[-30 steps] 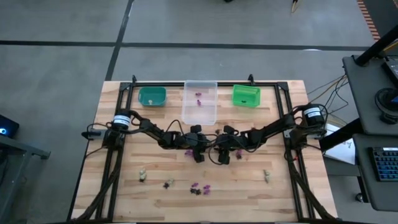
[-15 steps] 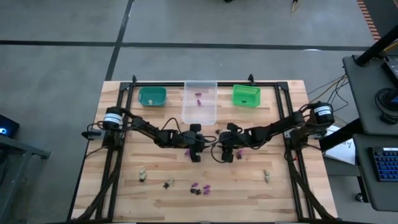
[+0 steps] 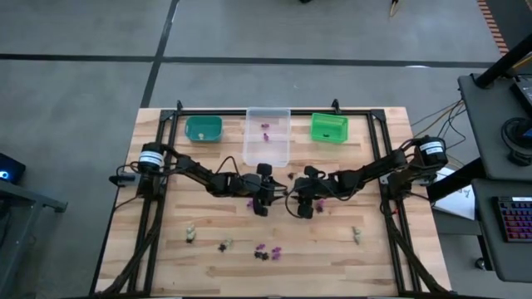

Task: Sort Halloween decoration
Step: Put the black spider toy into the green bin

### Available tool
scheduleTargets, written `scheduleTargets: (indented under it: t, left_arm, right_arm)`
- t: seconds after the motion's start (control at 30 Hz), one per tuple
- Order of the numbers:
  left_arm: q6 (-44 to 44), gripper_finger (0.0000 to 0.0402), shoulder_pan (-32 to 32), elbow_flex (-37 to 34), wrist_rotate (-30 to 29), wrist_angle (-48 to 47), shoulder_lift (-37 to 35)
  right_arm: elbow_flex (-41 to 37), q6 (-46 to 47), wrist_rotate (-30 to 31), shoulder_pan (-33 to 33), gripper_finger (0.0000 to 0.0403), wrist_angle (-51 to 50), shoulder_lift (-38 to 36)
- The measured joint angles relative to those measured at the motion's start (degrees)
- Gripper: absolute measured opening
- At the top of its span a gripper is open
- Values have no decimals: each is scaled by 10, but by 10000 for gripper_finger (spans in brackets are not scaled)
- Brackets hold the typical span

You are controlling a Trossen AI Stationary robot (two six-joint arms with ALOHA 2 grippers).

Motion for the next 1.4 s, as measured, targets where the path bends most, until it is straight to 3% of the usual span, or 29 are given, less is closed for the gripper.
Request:
scheduleTargets:
  t: [0.33,0.9,1.4]
  left_arm:
    - [-2,169,3,19,4,6,39]
    - [-2,168,22,23,23,-23,43]
    - [-18,168,22,42,27,-36,63]
  right_arm:
    - [-2,7,0,0,125,11,0]
    - [-4,38,0,0,118,23,1]
    - [-5,49,4,0,100,54,51]
